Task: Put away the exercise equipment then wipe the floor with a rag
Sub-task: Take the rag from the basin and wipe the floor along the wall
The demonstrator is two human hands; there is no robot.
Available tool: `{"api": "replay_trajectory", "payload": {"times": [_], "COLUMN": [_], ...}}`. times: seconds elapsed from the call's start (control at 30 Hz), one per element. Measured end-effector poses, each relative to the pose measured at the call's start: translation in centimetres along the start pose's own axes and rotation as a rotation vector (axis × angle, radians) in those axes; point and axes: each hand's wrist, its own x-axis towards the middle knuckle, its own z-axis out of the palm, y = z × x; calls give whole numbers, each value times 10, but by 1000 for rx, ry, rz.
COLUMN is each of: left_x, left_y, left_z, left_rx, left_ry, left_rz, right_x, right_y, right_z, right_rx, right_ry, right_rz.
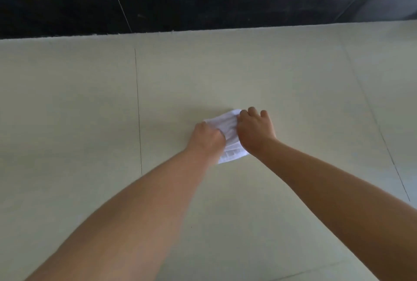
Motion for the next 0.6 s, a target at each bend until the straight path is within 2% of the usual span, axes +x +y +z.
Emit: {"api": "replay_trajectory", "payload": {"times": [0.17,0.3,0.43,0.5,0.6], "left_x": [36,30,-9,-35,-79], "left_y": [-46,-78,-112,-109,-77], "left_z": [0,10,37,59,81], "left_rx": [73,37,-77,-96,-83], "left_ry": [29,-14,-53,27,108], "left_rz": [-266,-421,-565,-518,-379], "right_x": [74,100,90,69,22], "right_y": [8,-28,-76,-97,-111], "right_z": [-25,-45,-47,-35,4], "right_rx": [20,171,335,421,466], "right_ry": [109,135,162,140,363], "right_rz": [-49,-75,-194,-257,-232]}}
